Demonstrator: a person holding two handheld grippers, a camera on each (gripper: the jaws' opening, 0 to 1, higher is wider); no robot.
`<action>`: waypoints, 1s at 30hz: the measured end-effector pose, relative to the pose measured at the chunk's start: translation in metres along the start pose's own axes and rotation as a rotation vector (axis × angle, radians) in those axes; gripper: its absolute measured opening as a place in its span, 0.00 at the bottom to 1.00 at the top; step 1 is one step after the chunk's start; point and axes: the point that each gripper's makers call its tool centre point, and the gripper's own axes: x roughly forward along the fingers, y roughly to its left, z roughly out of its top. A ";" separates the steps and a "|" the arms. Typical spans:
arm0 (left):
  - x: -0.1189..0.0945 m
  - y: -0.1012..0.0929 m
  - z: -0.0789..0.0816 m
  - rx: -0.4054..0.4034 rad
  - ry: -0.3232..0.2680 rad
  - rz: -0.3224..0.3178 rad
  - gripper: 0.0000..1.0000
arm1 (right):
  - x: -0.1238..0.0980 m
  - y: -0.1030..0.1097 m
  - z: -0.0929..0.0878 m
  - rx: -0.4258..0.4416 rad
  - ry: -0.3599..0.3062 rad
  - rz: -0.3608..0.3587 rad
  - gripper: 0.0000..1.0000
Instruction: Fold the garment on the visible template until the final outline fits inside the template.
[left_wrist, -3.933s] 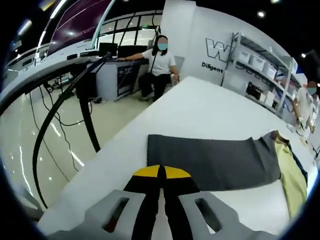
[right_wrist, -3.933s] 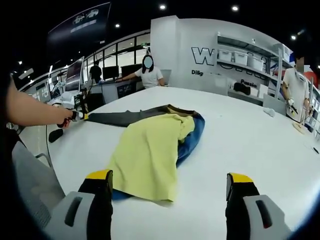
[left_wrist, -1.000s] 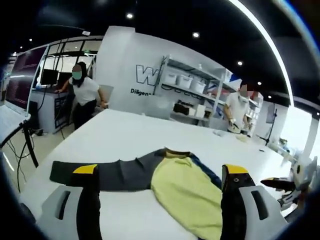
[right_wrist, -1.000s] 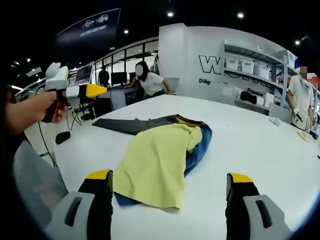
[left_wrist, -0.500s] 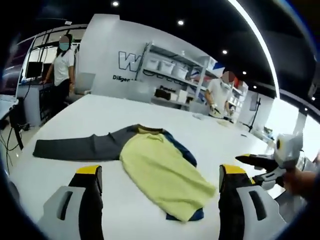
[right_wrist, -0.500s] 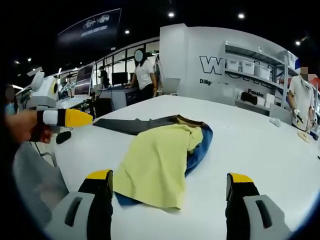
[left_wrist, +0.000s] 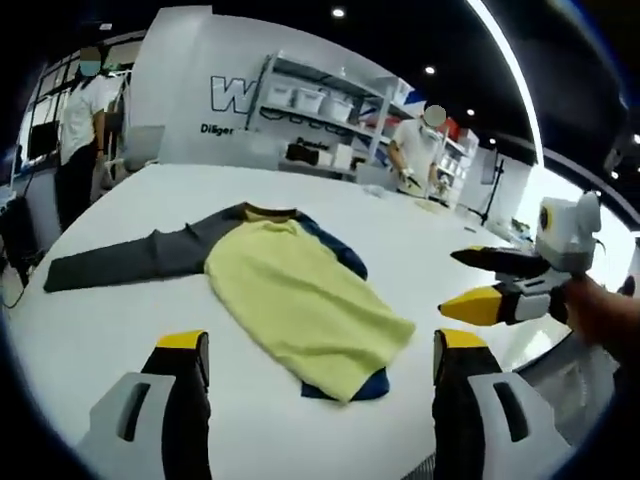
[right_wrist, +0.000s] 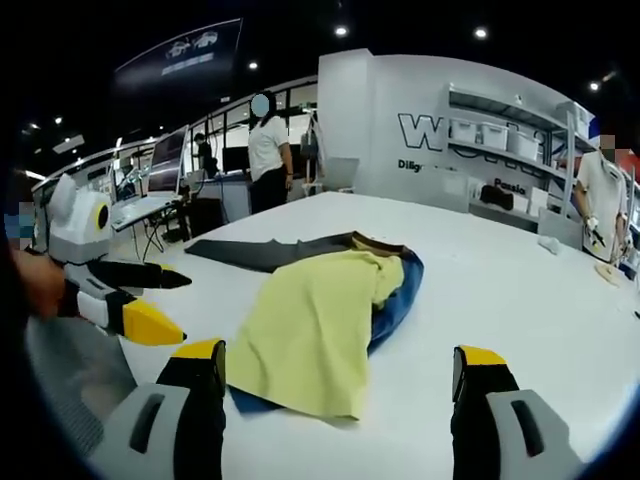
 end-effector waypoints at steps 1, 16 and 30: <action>0.001 0.000 -0.002 -0.007 0.010 -0.004 0.85 | 0.000 0.000 0.000 0.003 -0.002 -0.001 0.95; 0.009 -0.003 -0.026 0.026 0.127 -0.017 0.48 | -0.002 -0.003 0.001 0.010 -0.009 -0.007 0.95; 0.023 -0.016 -0.059 -0.004 0.282 -0.079 0.27 | -0.003 -0.005 0.002 0.010 -0.014 -0.010 0.95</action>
